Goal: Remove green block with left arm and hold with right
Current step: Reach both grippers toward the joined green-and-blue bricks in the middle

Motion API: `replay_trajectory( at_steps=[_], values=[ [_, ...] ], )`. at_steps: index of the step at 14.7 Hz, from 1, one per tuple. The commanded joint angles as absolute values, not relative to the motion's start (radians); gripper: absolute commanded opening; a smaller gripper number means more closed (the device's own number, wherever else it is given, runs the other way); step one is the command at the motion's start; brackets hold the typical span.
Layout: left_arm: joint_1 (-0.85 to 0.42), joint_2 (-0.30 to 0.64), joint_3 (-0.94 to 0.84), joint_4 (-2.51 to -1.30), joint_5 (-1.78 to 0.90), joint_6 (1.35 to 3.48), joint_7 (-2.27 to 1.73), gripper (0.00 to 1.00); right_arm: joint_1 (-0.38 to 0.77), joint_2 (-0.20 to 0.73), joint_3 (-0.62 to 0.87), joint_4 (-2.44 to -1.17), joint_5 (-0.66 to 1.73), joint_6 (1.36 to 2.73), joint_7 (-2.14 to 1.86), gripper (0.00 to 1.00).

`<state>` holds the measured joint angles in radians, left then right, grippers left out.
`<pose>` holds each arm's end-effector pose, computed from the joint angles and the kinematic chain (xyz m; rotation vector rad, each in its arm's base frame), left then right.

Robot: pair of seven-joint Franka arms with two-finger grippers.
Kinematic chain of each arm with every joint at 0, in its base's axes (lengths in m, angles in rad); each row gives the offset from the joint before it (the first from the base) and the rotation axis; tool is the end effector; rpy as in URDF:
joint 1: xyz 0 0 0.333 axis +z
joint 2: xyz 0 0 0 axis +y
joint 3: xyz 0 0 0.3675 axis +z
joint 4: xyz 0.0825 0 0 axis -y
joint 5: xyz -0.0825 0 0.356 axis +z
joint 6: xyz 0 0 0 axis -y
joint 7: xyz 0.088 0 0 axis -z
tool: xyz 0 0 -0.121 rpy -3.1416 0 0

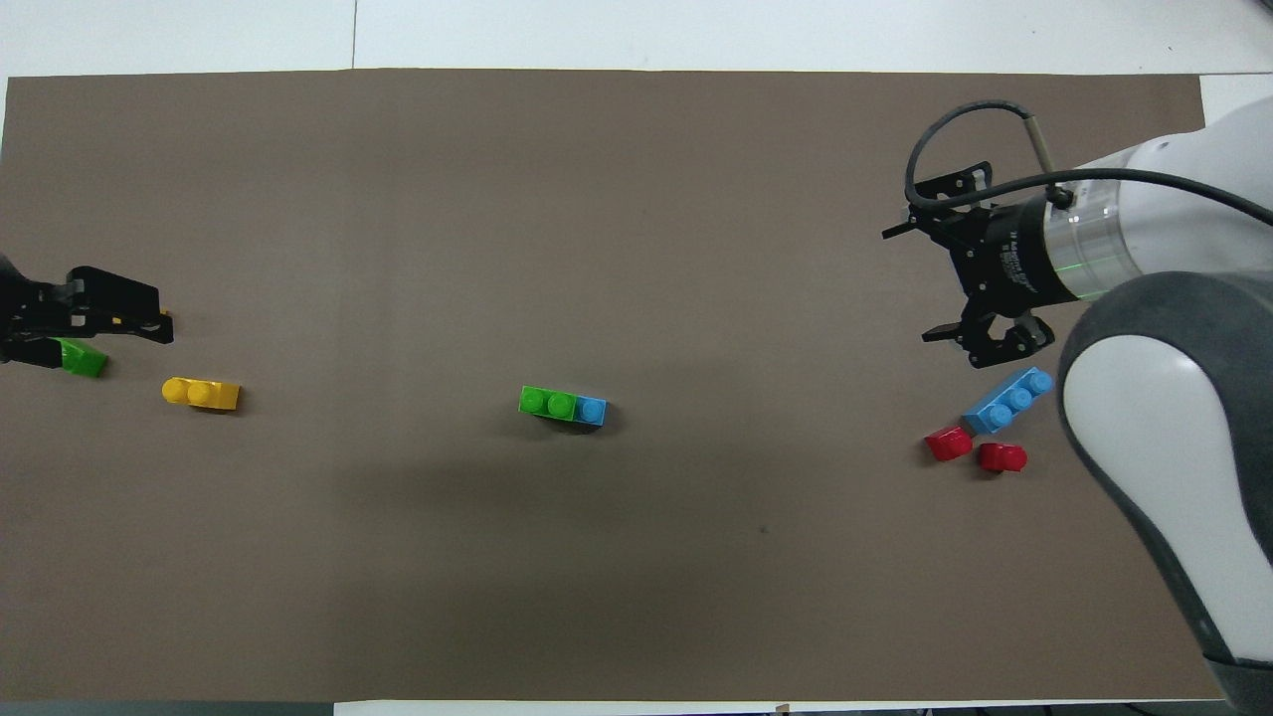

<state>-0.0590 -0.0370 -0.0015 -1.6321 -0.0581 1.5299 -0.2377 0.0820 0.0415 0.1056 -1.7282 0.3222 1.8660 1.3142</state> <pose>0.5053 -0.0379 0.6509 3.0797 0.2728 -0.1130 0.5481 0.1319 0.6001 -2.3366 1.6096 0.2095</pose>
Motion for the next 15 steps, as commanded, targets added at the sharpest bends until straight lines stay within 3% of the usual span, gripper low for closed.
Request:
replay_trajectory(
  at_steps=[1, 4, 10, 15],
  values=[
    [-0.150, -0.100, 0.002, -1.733, -0.054, 1.620, -0.531, 1.00, 0.118, 0.069, 0.106, -1.749, 0.392, 1.894, 1.438, 1.00],
    [-0.201, -0.126, -0.002, -1.791, -0.063, 1.667, -0.806, 1.00, 0.153, 0.109, 0.106, -1.770, 0.483, 1.905, 1.518, 1.00],
    [-0.322, -0.149, -0.002, -1.888, -0.064, 1.784, -1.361, 1.00, 0.239, 0.146, 0.106, -1.894, 0.606, 2.069, 1.621, 1.00],
    [-0.422, -0.153, 0.002, -1.983, -0.064, 1.928, -1.673, 1.00, 0.337, 0.172, 0.106, -1.974, 0.673, 2.288, 1.660, 1.00]
  ],
)
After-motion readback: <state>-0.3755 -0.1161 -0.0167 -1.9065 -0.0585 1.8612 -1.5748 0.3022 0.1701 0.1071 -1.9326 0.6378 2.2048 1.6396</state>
